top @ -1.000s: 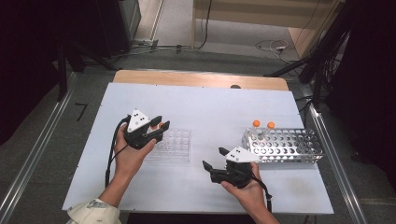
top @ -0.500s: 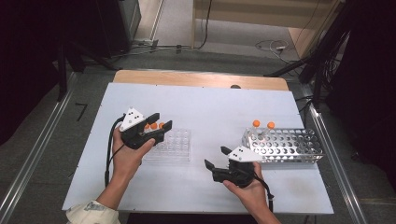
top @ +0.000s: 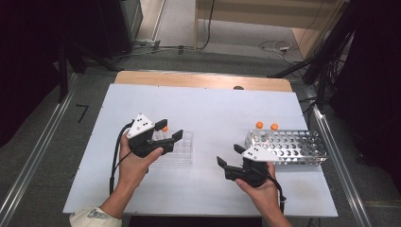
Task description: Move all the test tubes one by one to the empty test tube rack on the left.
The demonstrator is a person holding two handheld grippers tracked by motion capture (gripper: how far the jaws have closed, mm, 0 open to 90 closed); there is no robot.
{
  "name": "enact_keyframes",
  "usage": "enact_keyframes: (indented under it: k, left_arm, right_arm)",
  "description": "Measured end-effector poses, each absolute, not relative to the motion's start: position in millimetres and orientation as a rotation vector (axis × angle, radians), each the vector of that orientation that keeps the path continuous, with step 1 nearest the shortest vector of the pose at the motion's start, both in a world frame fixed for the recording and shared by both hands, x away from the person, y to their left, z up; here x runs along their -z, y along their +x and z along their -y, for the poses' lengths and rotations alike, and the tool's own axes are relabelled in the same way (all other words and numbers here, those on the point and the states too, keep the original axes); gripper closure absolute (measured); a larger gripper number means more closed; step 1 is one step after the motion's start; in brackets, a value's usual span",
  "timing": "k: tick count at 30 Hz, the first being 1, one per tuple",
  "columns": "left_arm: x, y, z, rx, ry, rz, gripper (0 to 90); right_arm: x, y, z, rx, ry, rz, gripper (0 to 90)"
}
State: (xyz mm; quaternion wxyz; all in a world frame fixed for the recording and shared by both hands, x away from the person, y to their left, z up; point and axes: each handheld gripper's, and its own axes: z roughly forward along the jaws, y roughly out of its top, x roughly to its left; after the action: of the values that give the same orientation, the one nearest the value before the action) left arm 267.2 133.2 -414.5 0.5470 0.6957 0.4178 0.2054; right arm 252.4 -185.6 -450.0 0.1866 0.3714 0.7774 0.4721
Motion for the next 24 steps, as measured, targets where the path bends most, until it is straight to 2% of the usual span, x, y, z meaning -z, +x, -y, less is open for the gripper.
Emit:
enact_keyframes:
  k: [24]
  left_arm:
    - [420.2, 263.1, -126.5, -0.482, 1.683, -0.971, 26.0]
  right_arm:
    - [437.1, 261.4, 226.7, -1.323, 1.133, -2.06, 22.9]
